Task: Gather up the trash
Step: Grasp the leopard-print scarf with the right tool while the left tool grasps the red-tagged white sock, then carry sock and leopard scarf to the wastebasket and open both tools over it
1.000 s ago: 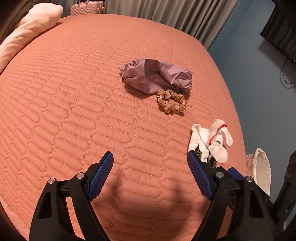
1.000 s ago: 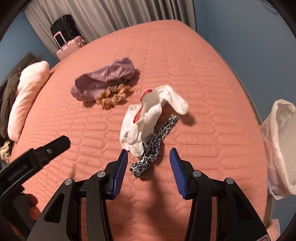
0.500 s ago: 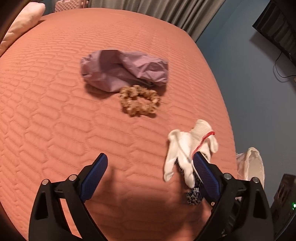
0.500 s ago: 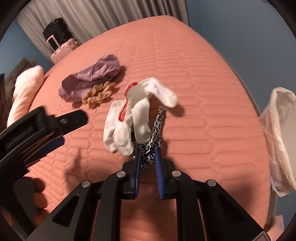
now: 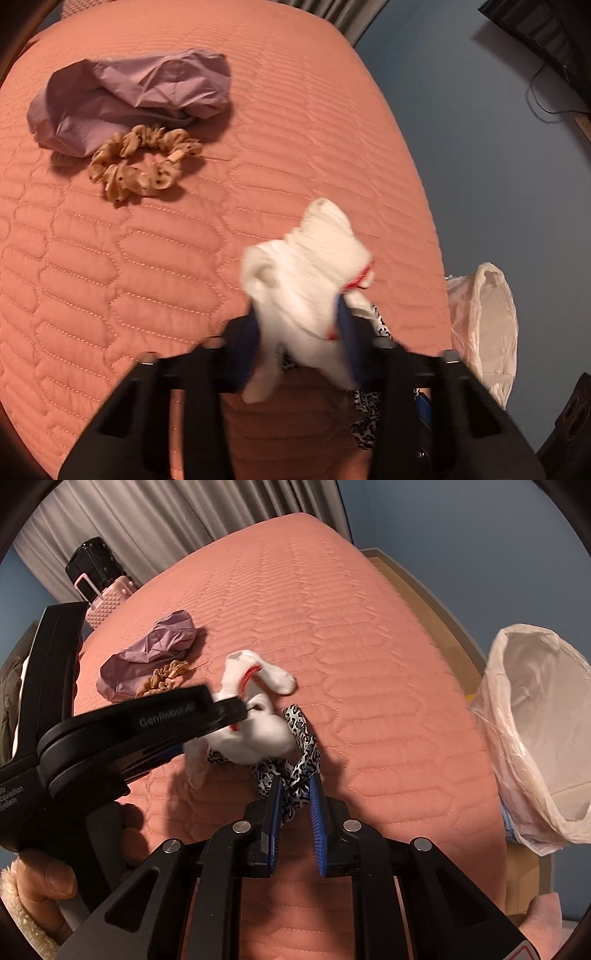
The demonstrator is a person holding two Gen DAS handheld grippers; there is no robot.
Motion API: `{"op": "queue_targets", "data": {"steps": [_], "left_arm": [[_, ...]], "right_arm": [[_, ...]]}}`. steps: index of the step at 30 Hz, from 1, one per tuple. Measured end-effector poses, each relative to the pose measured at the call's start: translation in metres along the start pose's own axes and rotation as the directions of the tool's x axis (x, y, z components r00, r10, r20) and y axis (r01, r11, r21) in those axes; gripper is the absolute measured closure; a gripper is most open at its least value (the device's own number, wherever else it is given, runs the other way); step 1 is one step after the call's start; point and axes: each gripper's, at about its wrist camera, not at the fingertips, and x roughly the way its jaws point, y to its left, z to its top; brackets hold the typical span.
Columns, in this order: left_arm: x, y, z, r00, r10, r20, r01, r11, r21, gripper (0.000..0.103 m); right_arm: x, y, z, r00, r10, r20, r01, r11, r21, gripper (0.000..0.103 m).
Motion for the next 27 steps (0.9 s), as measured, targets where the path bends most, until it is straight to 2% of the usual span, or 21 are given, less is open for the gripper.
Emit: {"op": "queue_targets", "data": {"steps": [1,2,3,9,14,21,27], "left_arm": [[-0.003,-0.003,-0.001,1.000,0.006,0.009,-0.007,1.000,0.016,0.083],[-0.007,-0.005,-0.001,1.000,0.009,0.023,-0.010,1.000,0.027,0.090],[-0.010,-0.009,0.000,0.999,0.009,0.034,-0.010,0.999,0.036,0.091],[-0.050,-0.026,0.003,0.993,0.005,0.117,-0.018,0.994,0.107,0.093],[-0.090,-0.049,0.004,0.983,-0.025,0.181,-0.005,0.986,0.166,0.093],[-0.142,-0.100,0.000,0.958,-0.092,0.272,0.019,0.965,0.260,0.093],[-0.171,-0.151,-0.010,0.936,-0.145,0.321,0.031,0.942,0.334,0.092]], "right_arm": [[-0.001,-0.002,0.000,1.000,0.000,0.003,0.000,1.000,0.002,0.089],[-0.005,-0.004,0.000,1.000,0.000,0.009,-0.001,1.000,0.006,0.089],[-0.006,-0.004,0.001,1.000,-0.001,0.014,0.000,1.000,0.009,0.089],[-0.039,-0.016,0.008,0.996,0.006,0.088,-0.009,0.999,0.032,0.089],[-0.080,-0.022,0.018,0.984,0.007,0.178,-0.014,0.999,0.037,0.089],[-0.154,-0.032,0.031,0.946,0.019,0.323,-0.033,0.999,0.037,0.089],[-0.221,-0.046,0.043,0.890,0.010,0.456,-0.026,0.999,0.029,0.089]]}}
